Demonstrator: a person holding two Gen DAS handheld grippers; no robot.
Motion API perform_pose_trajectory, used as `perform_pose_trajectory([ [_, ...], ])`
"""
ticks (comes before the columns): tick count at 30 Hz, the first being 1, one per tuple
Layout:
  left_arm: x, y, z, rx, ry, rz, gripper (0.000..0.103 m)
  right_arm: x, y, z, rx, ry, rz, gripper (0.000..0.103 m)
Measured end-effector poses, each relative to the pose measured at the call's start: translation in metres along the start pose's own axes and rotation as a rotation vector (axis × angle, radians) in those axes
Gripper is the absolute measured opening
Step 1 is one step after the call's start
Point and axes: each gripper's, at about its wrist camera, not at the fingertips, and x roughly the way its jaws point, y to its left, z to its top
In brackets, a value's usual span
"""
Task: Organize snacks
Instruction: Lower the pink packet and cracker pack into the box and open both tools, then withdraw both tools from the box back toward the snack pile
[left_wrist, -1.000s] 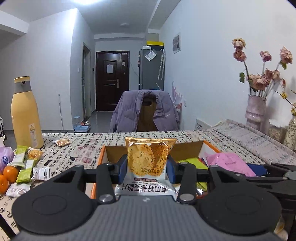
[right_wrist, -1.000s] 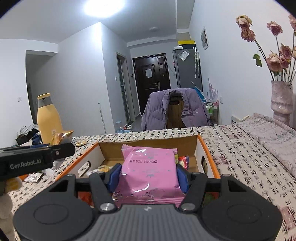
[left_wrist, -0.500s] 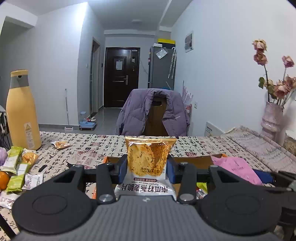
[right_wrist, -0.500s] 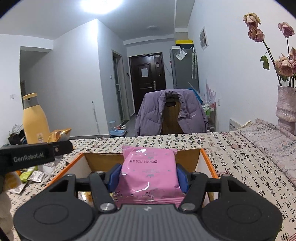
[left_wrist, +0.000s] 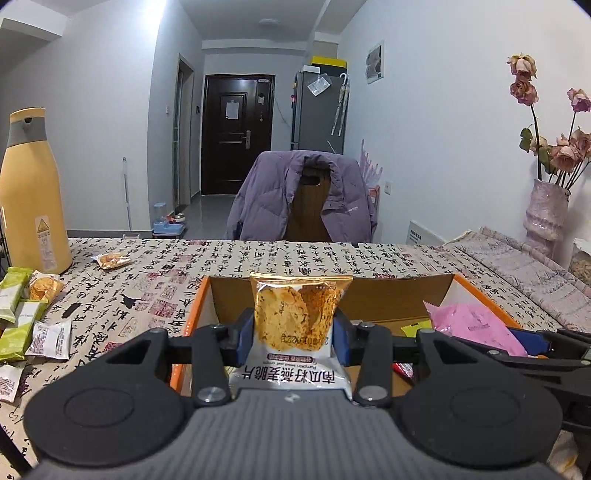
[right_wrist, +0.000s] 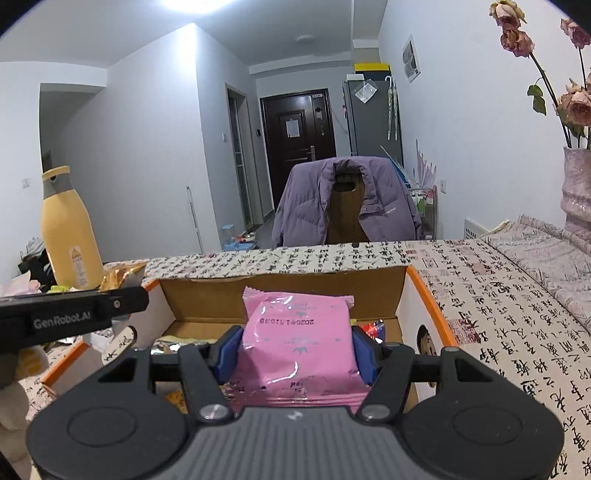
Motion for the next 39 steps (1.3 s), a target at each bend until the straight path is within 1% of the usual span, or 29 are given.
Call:
perform_pose_trajectory([
  [1,0.0,0.0,0.0,0.001,-0.002,-0.002,0.044,0.0,-0.001,-0.001,0.002,0.003,0.0,0.062],
  [3,-0.002,0.0,-0.002,0.014,-0.011,0.003,0.051,-0.002,-0.001,-0.002,0.003,-0.005,-0.008,0.063],
  [4,-0.003,0.0,-0.002,0.019,-0.017,0.006,0.058,-0.004,-0.002,-0.002,0.003,-0.012,-0.016,0.067],
  [5,-0.004,-0.001,-0.002,0.021,-0.026,0.009,0.07,-0.006,-0.003,-0.002,0.007,-0.019,-0.022,0.072],
  [6,-0.006,-0.001,-0.002,0.023,-0.035,0.014,0.078,-0.007,-0.004,-0.003,0.011,-0.026,-0.028,0.079],
  [7,-0.008,-0.001,-0.002,0.024,-0.047,0.023,0.09,-0.008,-0.005,-0.003,0.014,-0.027,-0.033,0.086],
  [8,-0.01,-0.001,-0.002,0.024,-0.061,0.029,0.099,-0.008,-0.006,-0.004,0.017,-0.026,-0.036,0.089],
  [9,-0.013,-0.001,-0.002,0.023,-0.075,0.031,0.103,-0.008,-0.007,-0.003,0.023,-0.025,-0.037,0.095],
  [10,-0.015,-0.001,-0.001,0.02,-0.086,0.03,0.103,-0.008,-0.009,-0.004,0.032,-0.024,-0.035,0.103],
  [11,-0.016,-0.001,-0.001,0.018,-0.09,0.027,0.103,-0.008,-0.011,-0.003,0.036,-0.026,-0.035,0.103],
  [16,-0.014,-0.001,0.0,0.009,-0.081,0.03,0.103,-0.009,-0.01,-0.004,0.037,-0.03,-0.039,0.103],
  [24,-0.018,-0.004,0.001,0.018,-0.088,0.022,0.103,-0.009,-0.01,-0.002,0.031,-0.032,-0.049,0.103],
  [32,-0.034,-0.012,0.011,0.022,-0.113,0.015,0.103,-0.025,-0.003,0.008,0.011,-0.059,-0.054,0.103],
  [39,-0.057,-0.012,0.011,0.03,-0.124,0.024,0.103,-0.045,0.002,0.01,0.002,-0.075,-0.052,0.103],
])
